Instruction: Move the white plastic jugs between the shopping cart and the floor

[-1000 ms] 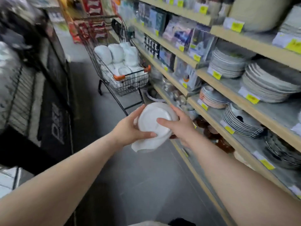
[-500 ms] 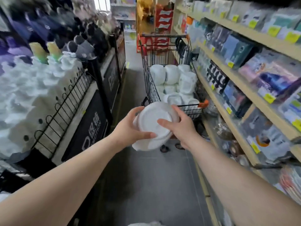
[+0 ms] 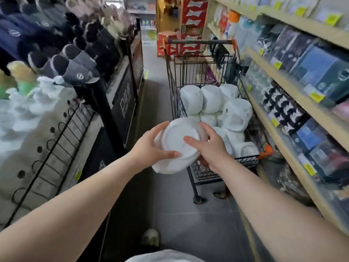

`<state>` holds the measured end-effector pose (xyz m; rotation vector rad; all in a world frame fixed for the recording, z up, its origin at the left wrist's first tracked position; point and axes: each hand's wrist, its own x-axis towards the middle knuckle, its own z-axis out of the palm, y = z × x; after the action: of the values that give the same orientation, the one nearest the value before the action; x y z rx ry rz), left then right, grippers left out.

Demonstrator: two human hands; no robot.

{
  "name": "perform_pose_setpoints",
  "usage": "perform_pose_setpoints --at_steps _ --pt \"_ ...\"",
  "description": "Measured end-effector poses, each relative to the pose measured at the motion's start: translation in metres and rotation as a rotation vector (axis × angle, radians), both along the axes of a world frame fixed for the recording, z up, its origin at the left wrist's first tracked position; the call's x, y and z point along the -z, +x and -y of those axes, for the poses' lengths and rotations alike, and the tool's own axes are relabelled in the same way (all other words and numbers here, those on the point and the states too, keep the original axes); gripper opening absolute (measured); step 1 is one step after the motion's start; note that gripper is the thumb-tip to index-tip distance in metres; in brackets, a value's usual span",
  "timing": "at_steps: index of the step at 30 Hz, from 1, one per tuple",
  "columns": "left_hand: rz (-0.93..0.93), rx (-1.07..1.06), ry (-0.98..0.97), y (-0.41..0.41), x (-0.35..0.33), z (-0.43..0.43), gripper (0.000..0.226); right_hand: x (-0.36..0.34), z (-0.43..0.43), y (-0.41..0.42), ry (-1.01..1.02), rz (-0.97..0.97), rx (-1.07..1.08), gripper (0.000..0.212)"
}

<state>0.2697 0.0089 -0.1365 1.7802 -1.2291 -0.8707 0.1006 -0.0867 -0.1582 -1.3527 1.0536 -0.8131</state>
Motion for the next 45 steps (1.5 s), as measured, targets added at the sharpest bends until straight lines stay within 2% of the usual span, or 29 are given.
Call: perform_pose_setpoints --at_steps 5,10,17,22,26,29,33,37,41,43,45 --pt "-0.008 0.149 0.023 0.052 -0.003 0.113 0.099 -0.001 0.083 0.04 0.034 -0.003 0.169 0.087" --pt "-0.041 0.321 0.071 0.064 0.007 0.218 0.099 0.005 0.154 0.042 0.098 -0.02 0.338 0.076" --pt "-0.021 0.501 0.164 0.044 0.038 0.355 0.096 0.036 0.254 0.016 0.209 -0.057 0.483 0.088" --pt "0.042 0.644 0.232 0.031 0.053 0.421 0.089 0.055 0.296 0.005 0.297 -0.114 0.592 0.094" --pt "-0.025 0.82 0.306 0.021 0.075 0.47 0.084 0.071 0.311 0.002 0.339 -0.143 0.741 0.093" --pt "-0.038 0.986 0.353 0.014 0.095 0.508 0.09 0.085 0.318 0.009 0.395 -0.162 0.89 0.094" --pt "-0.07 1.25 0.518 0.003 0.118 0.55 0.122 0.099 0.331 0.033 0.469 -0.104 1.153 0.104" --pt "0.14 1.439 0.416 -0.006 0.137 0.585 0.136 0.111 0.345 0.063 0.509 -0.07 1.371 0.105" --pt "0.448 1.581 0.279 -0.014 0.153 0.611 0.128 0.124 0.352 0.084 0.578 -0.042 1.466 0.069" --pt "0.477 1.626 0.198 -0.014 0.154 0.625 0.122 0.127 0.354 0.092 0.578 -0.064 1.457 0.066" --pt "0.427 1.67 0.132 -0.013 0.153 0.638 0.11 0.127 0.355 0.096 0.577 -0.106 1.435 0.066"
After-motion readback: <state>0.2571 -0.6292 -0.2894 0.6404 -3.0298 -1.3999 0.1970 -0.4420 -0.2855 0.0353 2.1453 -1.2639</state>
